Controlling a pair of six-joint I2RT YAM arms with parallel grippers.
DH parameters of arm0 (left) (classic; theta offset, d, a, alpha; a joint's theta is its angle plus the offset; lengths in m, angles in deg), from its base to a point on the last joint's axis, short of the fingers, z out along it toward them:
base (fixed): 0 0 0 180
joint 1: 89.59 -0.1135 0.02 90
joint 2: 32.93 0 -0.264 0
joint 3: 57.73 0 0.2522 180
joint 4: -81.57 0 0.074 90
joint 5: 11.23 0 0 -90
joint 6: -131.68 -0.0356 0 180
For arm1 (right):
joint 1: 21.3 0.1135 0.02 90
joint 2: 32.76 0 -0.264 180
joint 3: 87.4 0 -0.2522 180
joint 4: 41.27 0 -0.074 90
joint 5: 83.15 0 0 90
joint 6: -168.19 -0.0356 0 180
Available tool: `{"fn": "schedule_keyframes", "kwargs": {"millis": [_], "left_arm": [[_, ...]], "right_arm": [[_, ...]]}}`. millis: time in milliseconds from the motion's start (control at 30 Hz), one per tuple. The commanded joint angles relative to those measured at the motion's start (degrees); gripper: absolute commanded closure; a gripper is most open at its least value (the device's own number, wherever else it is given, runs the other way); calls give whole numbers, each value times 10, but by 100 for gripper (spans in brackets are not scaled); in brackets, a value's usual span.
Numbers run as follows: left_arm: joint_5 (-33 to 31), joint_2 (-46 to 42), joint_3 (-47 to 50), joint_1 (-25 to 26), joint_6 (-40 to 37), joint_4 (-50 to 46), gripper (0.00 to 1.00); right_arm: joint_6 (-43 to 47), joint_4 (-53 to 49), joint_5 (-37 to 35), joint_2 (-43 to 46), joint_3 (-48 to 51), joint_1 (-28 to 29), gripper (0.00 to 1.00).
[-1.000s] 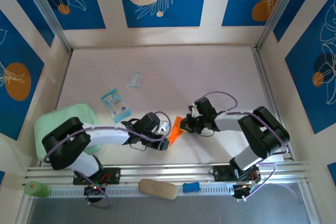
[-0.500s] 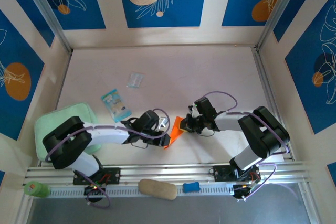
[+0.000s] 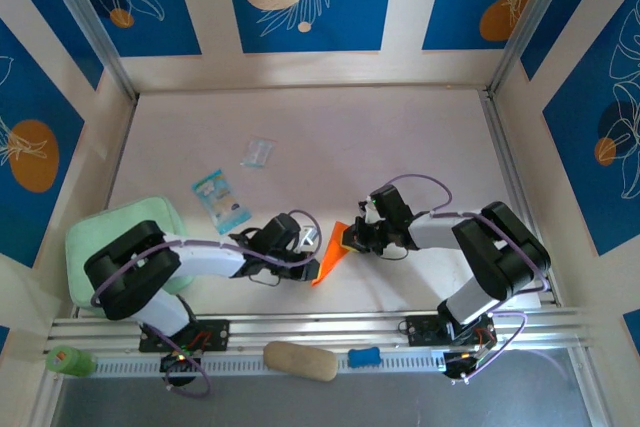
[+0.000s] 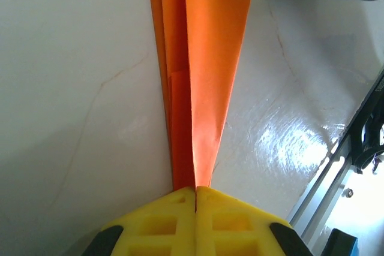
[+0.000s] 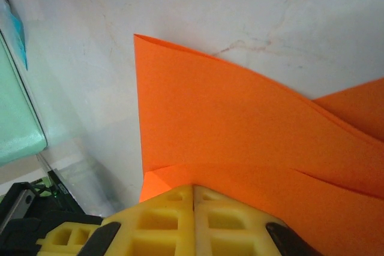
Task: Fold a paper plane with a square sheet of paper (pick it up from the middle)
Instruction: Perform the fifth fold on the wing at the bottom-center of the table.
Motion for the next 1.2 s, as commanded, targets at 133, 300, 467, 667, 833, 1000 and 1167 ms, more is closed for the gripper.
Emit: {"fn": "schedule_keyframes", "kwargs": {"millis": [133,300,467,667,833,1000,1167], "left_arm": [[57,22,42,2,0,-18,100],[56,24,52,4,-3,-30,100],[54,11,61,8,1,-49,93],[46,-19,67,13,7,-72,94],[45,-27,71,15,10,-85,98],[55,-38,81,20,1,-103,97],[52,-61,91,21,1,-116,94]], "right_arm": [[13,-52,-54,-33,18,-9,95],[15,-52,-55,-37,17,-12,95],[17,-52,-56,-38,18,-16,95],[20,-54,-53,-39,15,-21,95],[23,-57,-52,-41,11,-24,95],[25,-55,-51,-44,10,-27,95],[29,-43,-39,-46,8,-27,95]]}}
